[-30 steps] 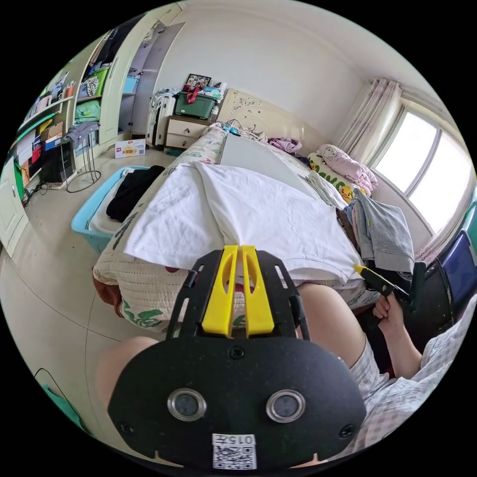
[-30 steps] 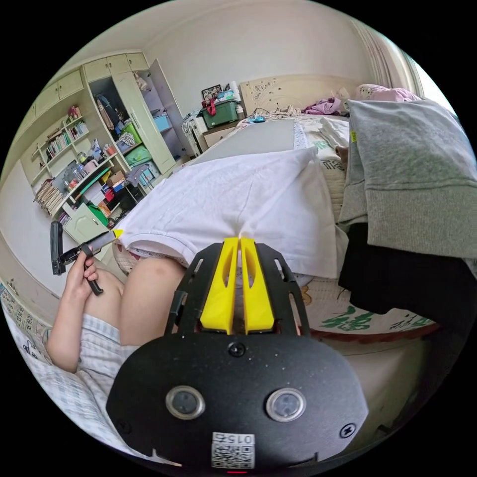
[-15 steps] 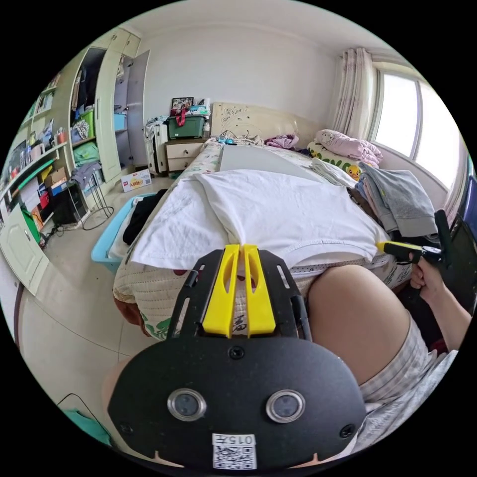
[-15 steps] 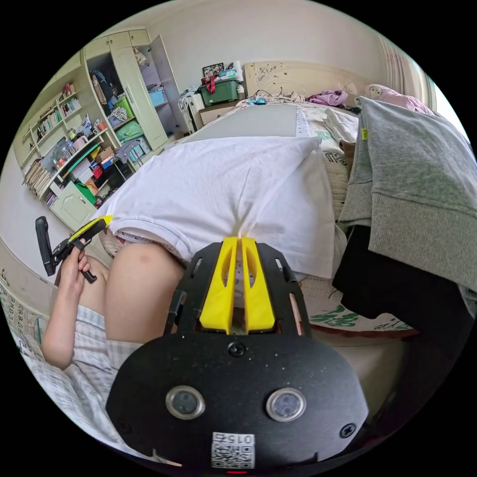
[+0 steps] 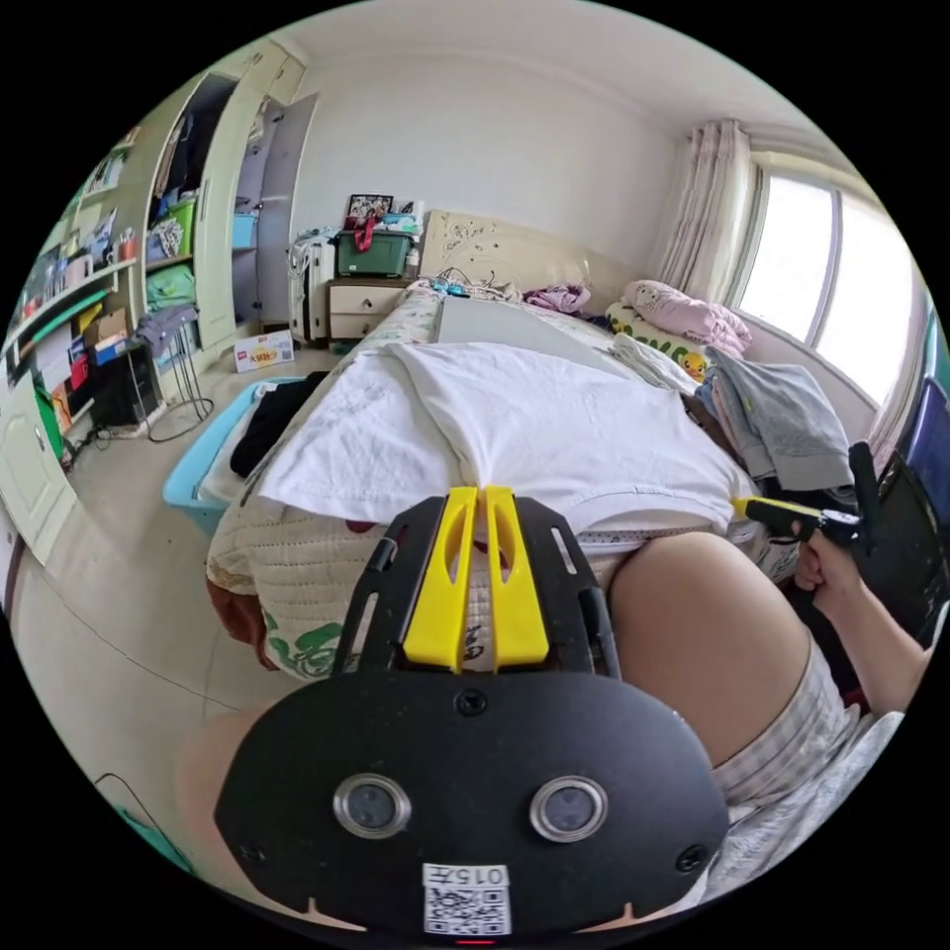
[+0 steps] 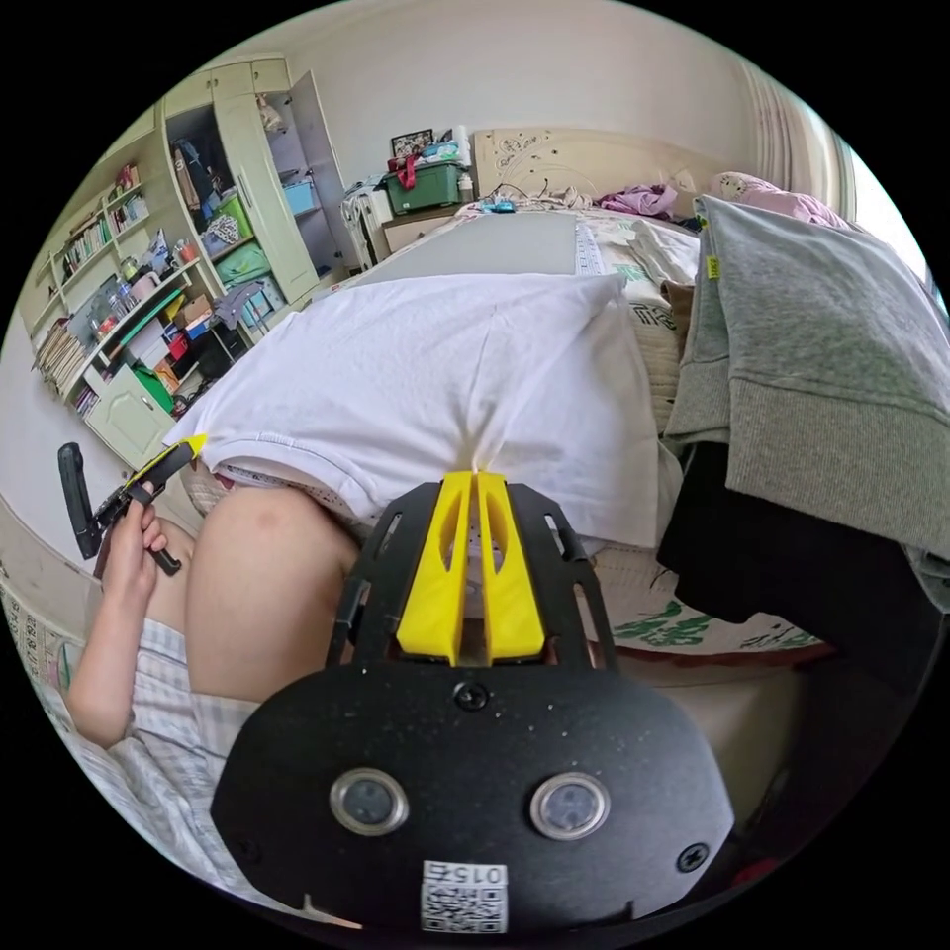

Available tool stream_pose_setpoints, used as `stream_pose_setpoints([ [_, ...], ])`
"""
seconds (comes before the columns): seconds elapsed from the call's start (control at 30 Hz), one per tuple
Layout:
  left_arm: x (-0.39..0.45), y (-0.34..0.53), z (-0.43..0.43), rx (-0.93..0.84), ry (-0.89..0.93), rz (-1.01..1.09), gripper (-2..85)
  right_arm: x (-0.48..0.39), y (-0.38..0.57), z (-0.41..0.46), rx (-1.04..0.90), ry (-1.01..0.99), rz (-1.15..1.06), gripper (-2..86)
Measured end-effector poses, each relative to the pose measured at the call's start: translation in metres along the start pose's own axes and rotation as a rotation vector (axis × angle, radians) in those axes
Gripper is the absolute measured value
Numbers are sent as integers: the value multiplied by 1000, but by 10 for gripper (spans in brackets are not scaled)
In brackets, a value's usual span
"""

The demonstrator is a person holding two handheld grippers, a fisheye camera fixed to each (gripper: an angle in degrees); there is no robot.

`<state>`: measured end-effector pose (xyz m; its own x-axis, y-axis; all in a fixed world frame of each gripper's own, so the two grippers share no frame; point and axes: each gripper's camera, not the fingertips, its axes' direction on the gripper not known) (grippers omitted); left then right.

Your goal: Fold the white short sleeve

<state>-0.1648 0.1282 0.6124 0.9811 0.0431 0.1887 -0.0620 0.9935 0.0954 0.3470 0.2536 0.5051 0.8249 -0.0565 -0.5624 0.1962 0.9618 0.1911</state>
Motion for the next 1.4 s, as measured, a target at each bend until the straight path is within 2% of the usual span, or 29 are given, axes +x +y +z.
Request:
stream_pose_setpoints([
  [0.13,0,-15,-20,-41,50,-19,8,16,2,-20,28,-78,-4,30],
  [0.27,21,-39,-57,-72,-114,0,11,43,23,-61,167,-47,48,54],
  [0.33,32,-56,-75,-42,-138,38,23,53,35,-78,219,-21,56,60],
  [0.43,59,-99,-88,-36,-99,137,66,80,48,-93,240,16,153,77],
  [0.5,81,-130,-84,-53,-27,205,80,103,51,-95,237,-43,225,88],
  [0.57,115,-170,-70,-49,93,297,85,131,48,-95,228,-129,296,101],
  [0.67,162,-217,-40,-64,243,384,84,158,42,-100,244,-146,363,108],
  [0.87,245,-295,38,-192,439,444,89,190,31,-107,250,-221,444,108],
  [0.97,277,-326,65,-235,469,460,93,206,38,-104,231,-345,535,106],
  [1.17,325,-374,103,-322,400,536,103,231,29,-114,293,-418,594,106],
  [1.4,363,-406,143,-459,363,509,95,251,20,-124,309,-454,673,103],
])
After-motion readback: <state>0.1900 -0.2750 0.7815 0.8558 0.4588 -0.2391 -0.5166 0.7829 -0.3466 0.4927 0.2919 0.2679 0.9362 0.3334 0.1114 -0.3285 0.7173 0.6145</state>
